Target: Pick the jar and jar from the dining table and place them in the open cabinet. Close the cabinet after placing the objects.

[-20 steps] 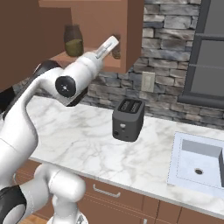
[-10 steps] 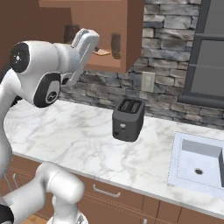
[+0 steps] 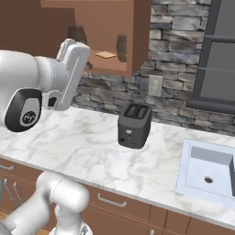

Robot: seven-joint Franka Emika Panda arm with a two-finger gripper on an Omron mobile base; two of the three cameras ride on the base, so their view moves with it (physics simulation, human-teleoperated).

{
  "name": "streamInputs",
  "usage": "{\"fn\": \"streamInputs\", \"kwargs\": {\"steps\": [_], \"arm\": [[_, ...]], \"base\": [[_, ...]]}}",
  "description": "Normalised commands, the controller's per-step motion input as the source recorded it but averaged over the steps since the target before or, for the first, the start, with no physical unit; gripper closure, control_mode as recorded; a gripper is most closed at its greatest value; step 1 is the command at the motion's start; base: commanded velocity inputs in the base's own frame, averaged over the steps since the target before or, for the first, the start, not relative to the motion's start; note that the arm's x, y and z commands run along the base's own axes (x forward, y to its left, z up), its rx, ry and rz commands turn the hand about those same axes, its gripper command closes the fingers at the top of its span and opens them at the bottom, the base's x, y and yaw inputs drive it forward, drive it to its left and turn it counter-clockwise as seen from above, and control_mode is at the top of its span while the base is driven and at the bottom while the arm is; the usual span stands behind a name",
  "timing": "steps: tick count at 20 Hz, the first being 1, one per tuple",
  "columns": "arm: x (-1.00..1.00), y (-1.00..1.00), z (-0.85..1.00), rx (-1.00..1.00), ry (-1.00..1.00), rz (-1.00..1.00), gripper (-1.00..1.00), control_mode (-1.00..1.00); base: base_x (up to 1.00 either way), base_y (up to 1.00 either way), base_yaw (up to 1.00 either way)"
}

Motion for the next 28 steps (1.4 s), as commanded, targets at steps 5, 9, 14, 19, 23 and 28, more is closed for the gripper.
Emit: {"fn": "streamInputs", "kwargs": {"steps": [5, 9, 14, 19, 23, 28], "arm": [[-0.78, 0.09, -0.43, -0.13, -0.11, 0.0, -1.0, -1.0], [-0.57, 0.24, -0.3, -0.13, -0.07, 0.0, -1.0, -1.0], [-0.36, 0.32, -0.24, -0.16, -0.01, 0.0, -1.0, -1.0], [-0.17, 0.47, -0.3, -0.25, 0.0, 0.0, -1.0, -1.0], [-0.14, 0.35, -0.29, -0.25, 0.05, 0.01, -1.0, -1.0], [-0.45, 0.03, -0.24, -0.11, -0.01, 0.01, -1.0, -1.0]], "base": [[0.0, 0.0, 0.0], [0.0, 0.0, 0.0], [0.0, 0.0, 0.0], [0.0, 0.0, 0.0], [0.0, 0.0, 0.0], [0.0, 0.0, 0.0]]}}
